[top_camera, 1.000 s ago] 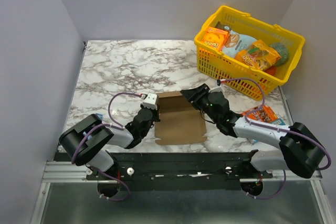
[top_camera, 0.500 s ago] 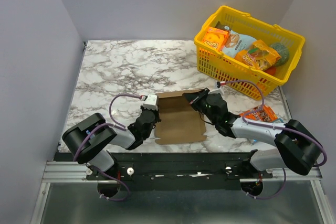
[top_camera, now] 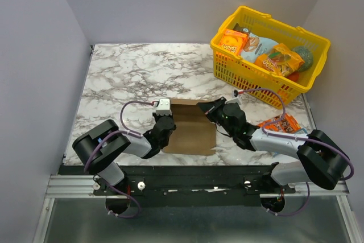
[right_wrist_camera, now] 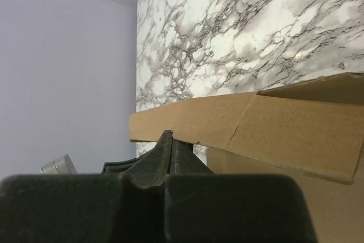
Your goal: Fold the paper box
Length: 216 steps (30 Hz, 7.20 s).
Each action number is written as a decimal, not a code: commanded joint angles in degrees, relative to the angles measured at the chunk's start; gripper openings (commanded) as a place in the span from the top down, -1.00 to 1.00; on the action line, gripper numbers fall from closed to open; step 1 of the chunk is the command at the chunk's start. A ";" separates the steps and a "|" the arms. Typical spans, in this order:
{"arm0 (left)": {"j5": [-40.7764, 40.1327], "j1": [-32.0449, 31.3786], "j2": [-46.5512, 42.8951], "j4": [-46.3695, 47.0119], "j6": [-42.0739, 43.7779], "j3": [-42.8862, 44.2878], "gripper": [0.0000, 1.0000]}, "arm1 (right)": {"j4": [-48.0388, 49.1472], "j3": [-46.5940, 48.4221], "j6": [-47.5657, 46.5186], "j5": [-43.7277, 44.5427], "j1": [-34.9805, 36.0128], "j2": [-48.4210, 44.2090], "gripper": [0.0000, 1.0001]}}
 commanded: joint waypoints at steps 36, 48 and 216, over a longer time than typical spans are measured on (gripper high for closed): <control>20.54 1.99 -13.65 -12.16 7.66 -3.00 -0.23 | -32.79 8.38 -30.54 -4.62 1.13 -25.62 -0.65; 36.59 13.91 -31.94 -29.48 -3.94 -5.91 -0.77 | -43.68 16.81 -37.22 -13.39 -7.56 -20.45 -0.83; 10.78 5.86 -4.61 -23.16 6.60 9.22 1.00 | -48.35 16.03 -44.78 -14.70 -6.67 -18.25 -0.68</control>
